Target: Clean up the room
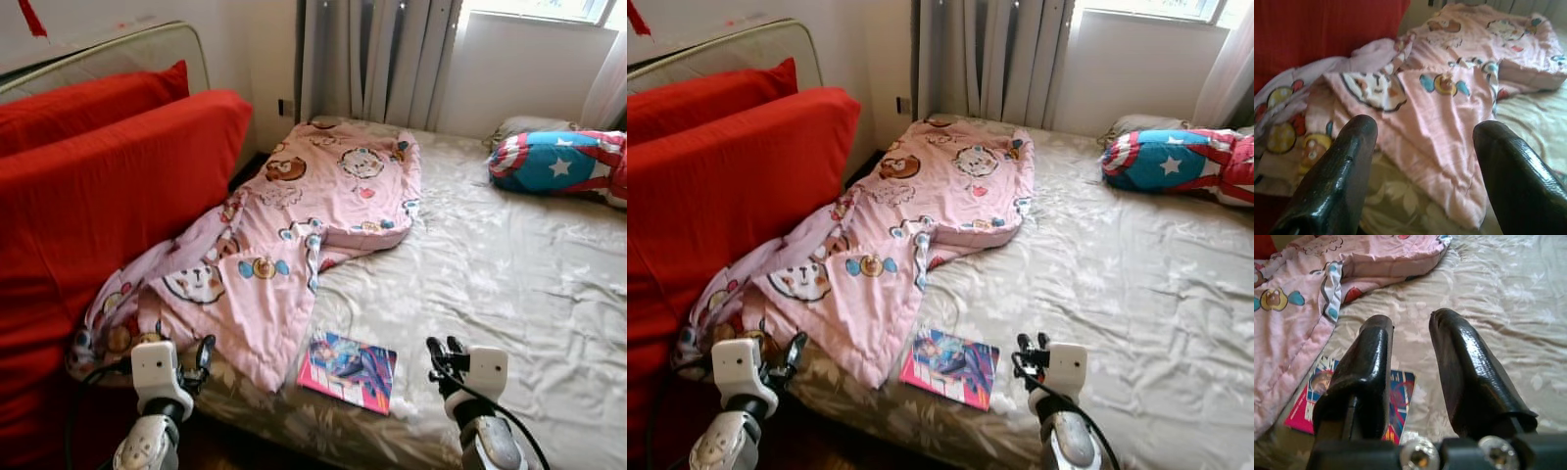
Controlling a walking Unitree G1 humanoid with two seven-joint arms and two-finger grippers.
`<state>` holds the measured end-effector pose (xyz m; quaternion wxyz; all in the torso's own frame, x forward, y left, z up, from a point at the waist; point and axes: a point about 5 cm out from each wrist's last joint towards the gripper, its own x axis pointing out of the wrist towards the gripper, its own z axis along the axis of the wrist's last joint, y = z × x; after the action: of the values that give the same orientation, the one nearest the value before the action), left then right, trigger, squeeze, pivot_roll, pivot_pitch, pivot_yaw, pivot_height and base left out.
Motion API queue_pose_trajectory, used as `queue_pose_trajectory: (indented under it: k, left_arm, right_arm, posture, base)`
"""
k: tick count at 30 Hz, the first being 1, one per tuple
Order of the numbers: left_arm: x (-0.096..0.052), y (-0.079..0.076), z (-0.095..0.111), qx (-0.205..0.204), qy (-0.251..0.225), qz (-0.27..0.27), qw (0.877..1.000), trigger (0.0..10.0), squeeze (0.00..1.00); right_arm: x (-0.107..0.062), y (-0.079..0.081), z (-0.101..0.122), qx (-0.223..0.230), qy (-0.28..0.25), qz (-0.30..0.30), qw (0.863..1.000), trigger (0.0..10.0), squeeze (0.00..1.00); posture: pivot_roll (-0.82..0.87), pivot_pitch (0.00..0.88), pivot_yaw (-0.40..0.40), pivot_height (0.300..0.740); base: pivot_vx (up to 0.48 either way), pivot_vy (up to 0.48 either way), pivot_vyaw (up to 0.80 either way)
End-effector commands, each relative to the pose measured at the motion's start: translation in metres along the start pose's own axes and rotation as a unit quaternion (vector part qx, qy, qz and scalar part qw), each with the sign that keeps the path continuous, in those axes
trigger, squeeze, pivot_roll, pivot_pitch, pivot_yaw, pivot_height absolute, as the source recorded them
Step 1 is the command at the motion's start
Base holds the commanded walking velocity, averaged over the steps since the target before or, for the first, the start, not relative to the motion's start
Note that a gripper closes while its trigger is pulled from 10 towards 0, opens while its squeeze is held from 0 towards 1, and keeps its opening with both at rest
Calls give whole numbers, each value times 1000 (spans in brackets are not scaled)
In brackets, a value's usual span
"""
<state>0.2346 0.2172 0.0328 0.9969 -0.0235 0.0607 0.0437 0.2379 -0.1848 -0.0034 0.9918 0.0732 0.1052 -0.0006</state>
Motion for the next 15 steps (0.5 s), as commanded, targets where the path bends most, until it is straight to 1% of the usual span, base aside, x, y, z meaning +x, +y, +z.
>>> queue_pose_trajectory:
  k: [1,10,15]
  left_arm:
    - [0,3,5,4,-2,-1,1000,10000,0]
    - [-3,7,5,5,3,5,1000,10000,0]
    - [-2,3,4,5,9,-4,1000,10000,0]
  right_arm:
    - [-1,-2,2,1,-6,-2,1000,10000,0]
    - [-3,-1,-2,0,4,0,1000,10000,0]
    - [0,5,-3,5,7,11,1000,10000,0]
  posture:
    - [55,0,-27,652]
    - [60,0,-17,652]
    - [60,0,-17,652]
  base:
    - [0,0,0]
    - [0,0,0]
    - [0,0,0]
